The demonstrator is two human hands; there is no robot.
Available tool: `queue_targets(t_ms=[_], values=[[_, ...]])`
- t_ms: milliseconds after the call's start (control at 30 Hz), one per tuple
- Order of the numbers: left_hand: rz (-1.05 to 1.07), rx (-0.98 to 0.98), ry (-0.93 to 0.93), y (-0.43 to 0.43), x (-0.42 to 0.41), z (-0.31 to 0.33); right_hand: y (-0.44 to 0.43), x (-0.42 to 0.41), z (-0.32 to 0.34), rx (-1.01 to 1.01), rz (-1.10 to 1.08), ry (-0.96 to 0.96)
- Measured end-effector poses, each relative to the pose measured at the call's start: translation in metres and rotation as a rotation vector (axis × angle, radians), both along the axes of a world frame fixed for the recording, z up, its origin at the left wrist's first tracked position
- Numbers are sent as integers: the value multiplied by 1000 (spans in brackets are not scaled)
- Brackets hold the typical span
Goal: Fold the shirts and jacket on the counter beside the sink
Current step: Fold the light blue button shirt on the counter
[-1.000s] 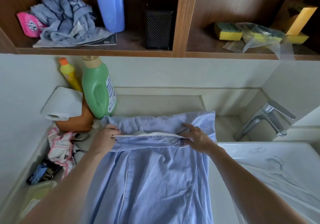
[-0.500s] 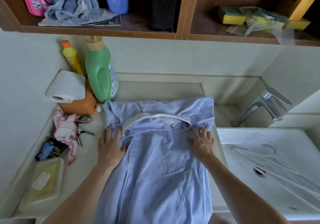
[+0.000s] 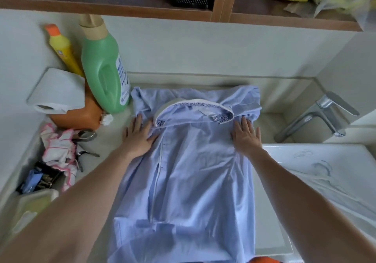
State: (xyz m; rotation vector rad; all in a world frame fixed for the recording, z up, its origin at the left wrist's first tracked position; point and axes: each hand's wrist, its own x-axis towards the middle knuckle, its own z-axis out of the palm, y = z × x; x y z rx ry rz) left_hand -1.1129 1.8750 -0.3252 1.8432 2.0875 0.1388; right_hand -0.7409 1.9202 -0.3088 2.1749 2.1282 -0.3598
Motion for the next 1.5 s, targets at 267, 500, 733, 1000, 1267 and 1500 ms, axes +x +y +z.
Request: queue_targets(t_ms=[267, 500, 733, 1000, 1267, 1500], values=[[207, 282, -155, -121, 17, 19, -119, -29, 12, 177, 89, 184], [259, 205, -306, -168, 6, 23, -140, -12, 12, 104, 62, 328], [368, 17, -527, -173, -5, 40, -153, -41, 41, -23, 195, 274], [-137, -273, -84, -201, 20, 43, -206, -129, 20, -6, 743, 153], [173, 462, -365, -202, 19, 83, -187, -115, 72, 321, 355, 743], [213, 558, -540, -196, 51, 110, -178, -89, 101, 643, 261, 744]])
